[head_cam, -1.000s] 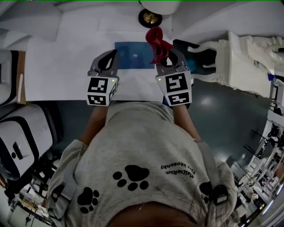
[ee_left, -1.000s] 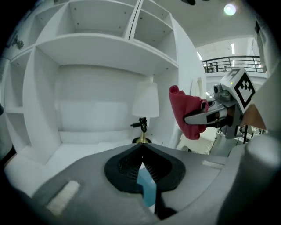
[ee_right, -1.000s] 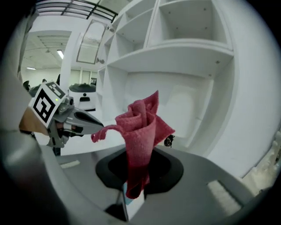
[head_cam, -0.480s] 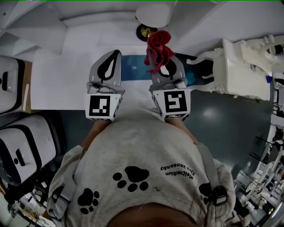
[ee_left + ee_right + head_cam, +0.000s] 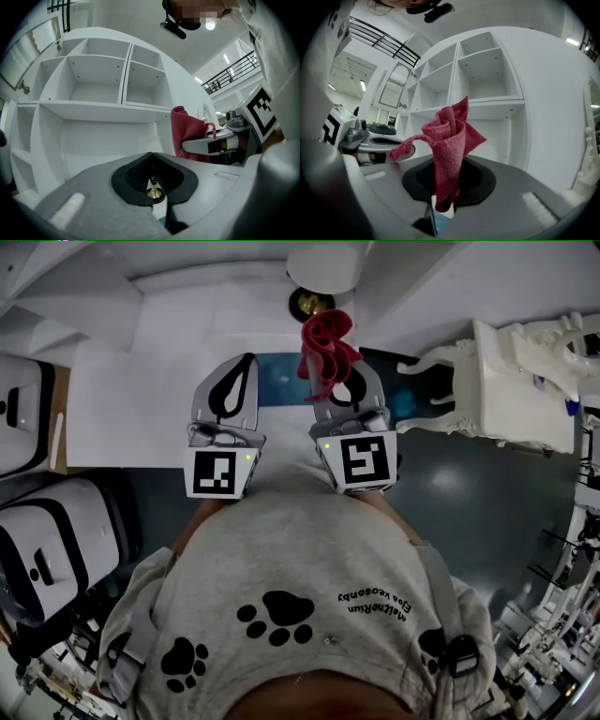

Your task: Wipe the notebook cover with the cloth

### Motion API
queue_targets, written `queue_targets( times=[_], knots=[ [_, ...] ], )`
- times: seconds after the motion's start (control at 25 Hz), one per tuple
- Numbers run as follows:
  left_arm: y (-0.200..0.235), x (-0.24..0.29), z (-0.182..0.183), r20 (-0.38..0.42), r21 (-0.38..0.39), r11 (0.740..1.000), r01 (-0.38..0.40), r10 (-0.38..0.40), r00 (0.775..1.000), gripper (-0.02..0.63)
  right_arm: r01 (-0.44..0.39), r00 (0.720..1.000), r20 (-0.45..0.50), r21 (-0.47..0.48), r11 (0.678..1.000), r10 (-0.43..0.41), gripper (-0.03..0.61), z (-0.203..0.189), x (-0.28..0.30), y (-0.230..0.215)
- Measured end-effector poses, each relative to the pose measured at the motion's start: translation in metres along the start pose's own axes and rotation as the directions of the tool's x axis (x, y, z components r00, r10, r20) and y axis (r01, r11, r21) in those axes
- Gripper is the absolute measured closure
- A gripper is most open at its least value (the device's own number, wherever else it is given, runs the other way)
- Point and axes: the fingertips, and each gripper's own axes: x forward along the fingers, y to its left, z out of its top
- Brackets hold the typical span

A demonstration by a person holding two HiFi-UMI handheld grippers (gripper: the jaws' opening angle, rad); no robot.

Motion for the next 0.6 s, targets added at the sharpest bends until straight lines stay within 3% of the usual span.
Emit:
queue_targets(
  times=[0.6],
  knots=[
    [-0.0108, -0.0005, 0.0038, 0.008, 0.028, 0.999, 0.028, -0.028, 1.0, 0.618, 0.005, 1.0, 0.002, 0.029, 1.0, -0.005, 0.523, 0.001, -0.0092, 0.0009]
  ],
)
